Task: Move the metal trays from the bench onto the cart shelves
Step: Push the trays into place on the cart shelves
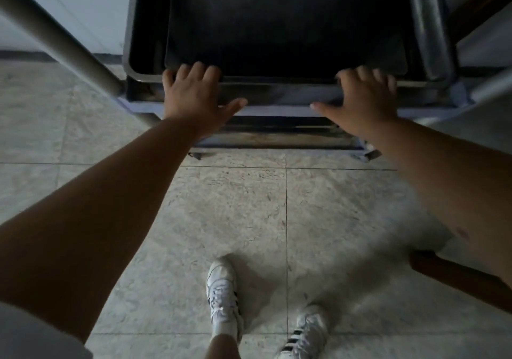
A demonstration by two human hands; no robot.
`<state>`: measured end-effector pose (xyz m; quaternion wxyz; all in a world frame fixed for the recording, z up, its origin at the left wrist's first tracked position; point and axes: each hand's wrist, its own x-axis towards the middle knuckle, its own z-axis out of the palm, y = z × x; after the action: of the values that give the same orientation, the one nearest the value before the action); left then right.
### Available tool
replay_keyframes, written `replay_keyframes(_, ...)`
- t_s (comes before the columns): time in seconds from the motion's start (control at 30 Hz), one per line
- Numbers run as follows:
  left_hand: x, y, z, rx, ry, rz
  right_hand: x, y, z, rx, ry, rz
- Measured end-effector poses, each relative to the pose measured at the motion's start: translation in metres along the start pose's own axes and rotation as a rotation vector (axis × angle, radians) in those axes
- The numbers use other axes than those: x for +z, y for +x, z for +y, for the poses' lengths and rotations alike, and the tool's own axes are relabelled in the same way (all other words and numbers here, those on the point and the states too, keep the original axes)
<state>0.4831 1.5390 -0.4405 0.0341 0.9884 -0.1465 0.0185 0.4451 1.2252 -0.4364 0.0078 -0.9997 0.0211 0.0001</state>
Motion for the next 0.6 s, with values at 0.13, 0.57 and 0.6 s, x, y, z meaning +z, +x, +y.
replay_keyframes(0.13, 0.005, -0.007, 0.001, -0.006, -0.012, 0.104, 0.004, -0.005, 0.002, -0.023, 0.036, 0.088)
replay_keyframes(0.57, 0.016, -0.022, 0.010, -0.111, -0.016, 0.284, 0.020, -0.023, -0.008, 0.049, 0.054, 0.305)
replay_keyframes(0.6, 0.016, -0.022, 0.011, -0.122, -0.017, 0.290, 0.019, -0.022, -0.008, 0.057, 0.059, 0.301)
